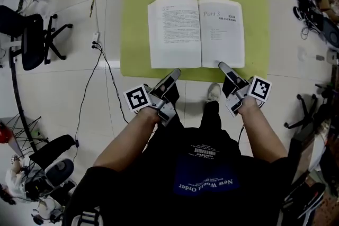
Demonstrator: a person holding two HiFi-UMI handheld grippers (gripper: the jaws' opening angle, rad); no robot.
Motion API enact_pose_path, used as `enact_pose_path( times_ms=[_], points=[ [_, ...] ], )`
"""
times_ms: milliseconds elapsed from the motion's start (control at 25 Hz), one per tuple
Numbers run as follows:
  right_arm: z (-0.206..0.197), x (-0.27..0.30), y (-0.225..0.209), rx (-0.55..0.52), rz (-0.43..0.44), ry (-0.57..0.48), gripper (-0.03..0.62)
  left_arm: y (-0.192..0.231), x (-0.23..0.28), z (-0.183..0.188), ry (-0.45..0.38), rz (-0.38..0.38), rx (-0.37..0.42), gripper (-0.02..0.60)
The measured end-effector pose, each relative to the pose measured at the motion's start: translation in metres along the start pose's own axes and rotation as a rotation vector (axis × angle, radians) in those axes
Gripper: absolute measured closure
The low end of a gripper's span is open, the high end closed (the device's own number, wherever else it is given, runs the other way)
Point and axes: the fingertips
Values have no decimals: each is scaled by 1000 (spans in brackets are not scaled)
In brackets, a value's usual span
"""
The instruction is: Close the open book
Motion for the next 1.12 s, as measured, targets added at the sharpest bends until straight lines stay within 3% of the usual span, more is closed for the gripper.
enact_pose_path(
  times_ms=[120,280,520,680,800,840,920,1120],
  points=[
    [7,1,-2,47,4,-53,378,-3,6,9,-33,-33,-64,504],
    [13,0,-6,110,6,-126,378,-3,6,5,-51,-44,-123,479],
    [4,18,7,113,37,-75,378,10,14,-11,-8,1,-151,430],
    [21,9,-12,197,-27,-187,378,19,22,1,-25,29,-170,408],
    [28,3,-19,205,-44,-210,378,19,22,3,-21,30,-171,408],
    [28,2,-22,201,-56,-208,386,17,21,2,-23,24,-172,408],
    [28,3,-25,203,-76,-210,473,12,18,1,-32,9,-174,408],
    [29,2,-19,194,-35,-219,528,4,3,6,-128,-70,-223,408]
  ],
)
Point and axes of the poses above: the fingertips, and each gripper's own axes: x forward along the fingers, y to its left, z out of its top, and after that the axes turned 11 degrees about -x, right-handed
